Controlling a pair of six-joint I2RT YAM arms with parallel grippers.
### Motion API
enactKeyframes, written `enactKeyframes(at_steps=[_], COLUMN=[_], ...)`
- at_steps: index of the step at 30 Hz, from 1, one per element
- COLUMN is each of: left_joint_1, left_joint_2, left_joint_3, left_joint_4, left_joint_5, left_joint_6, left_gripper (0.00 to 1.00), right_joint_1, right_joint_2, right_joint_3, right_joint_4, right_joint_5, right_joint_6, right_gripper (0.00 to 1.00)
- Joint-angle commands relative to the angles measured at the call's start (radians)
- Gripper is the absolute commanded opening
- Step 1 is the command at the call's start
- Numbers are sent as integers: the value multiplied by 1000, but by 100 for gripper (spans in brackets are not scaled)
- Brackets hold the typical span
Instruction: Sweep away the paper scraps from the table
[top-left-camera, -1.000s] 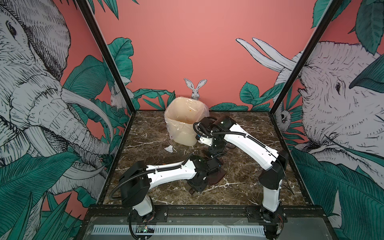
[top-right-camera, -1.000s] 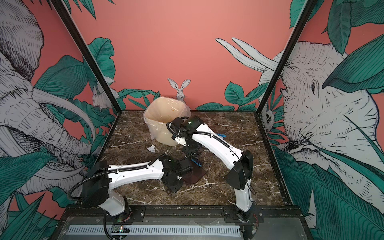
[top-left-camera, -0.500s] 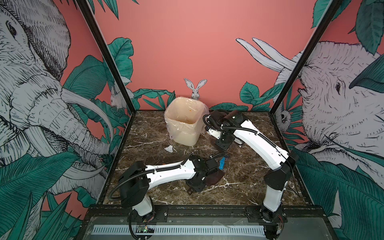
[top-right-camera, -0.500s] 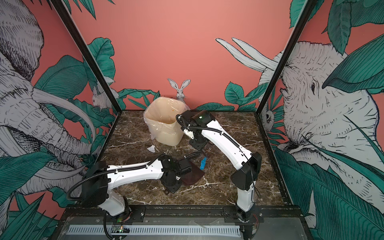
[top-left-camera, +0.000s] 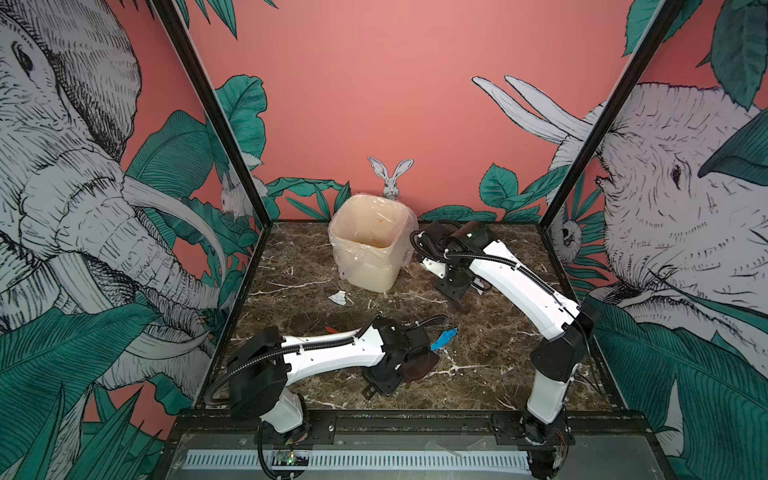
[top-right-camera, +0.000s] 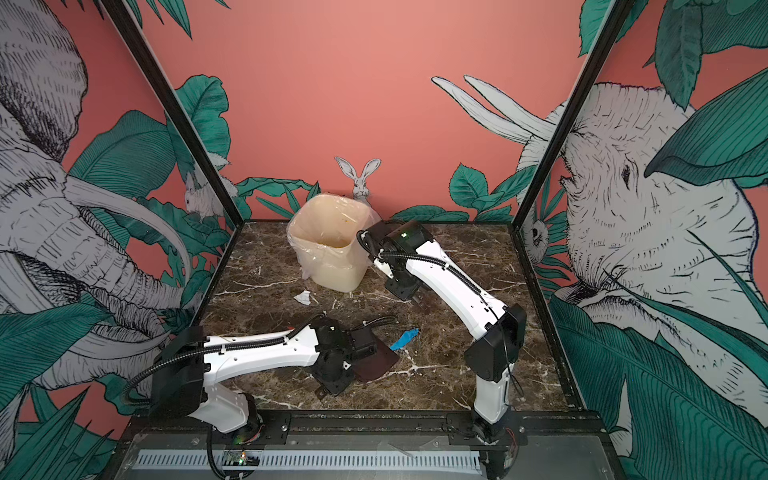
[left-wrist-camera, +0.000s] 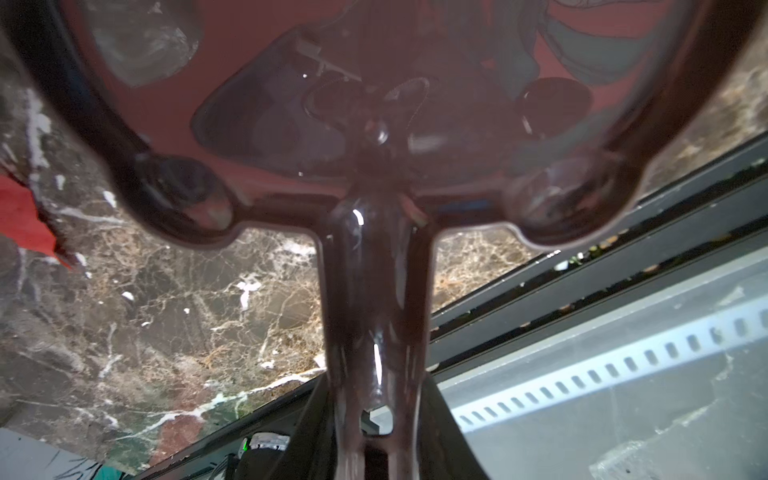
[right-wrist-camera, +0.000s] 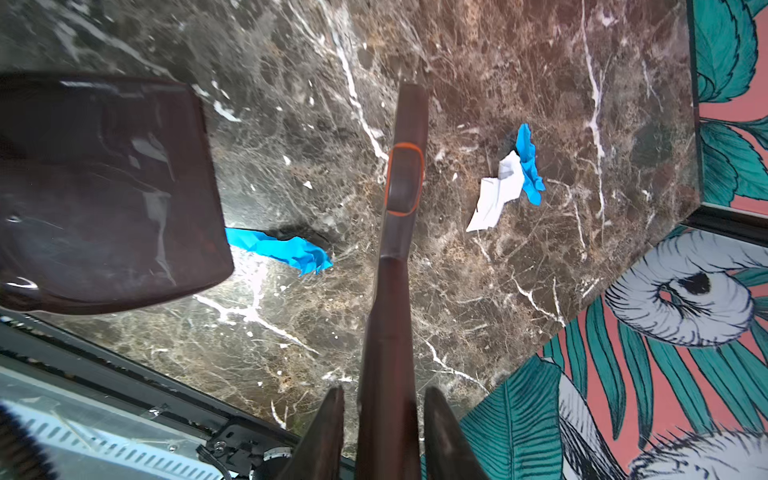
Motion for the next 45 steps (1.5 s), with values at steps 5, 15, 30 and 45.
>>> enactKeyframes(at_steps=[5, 15, 30, 45], left_joint_1=[-34, -111, -102, -87], left_joint_2=[-56, -75, -10, -13], left_joint_3=[66, 20, 25, -23], left_joint_4=[-83, -128, -46, 5], left_joint_5=[-38, 26, -8, 8], left_joint_6=[-16, -46, -29, -12], left_gripper=[0, 0, 0, 0], right_joint_1=[-1, -1, 19, 31], right_joint_2=[-71, -127, -180, -193], right_joint_3=[-120, -208, -274, -295], right_joint_4=[-3, 8, 15, 29], right_joint_5=[4, -51, -130, -154], right_joint_6=[39, 62, 103, 116], right_gripper=[0, 0, 0, 0])
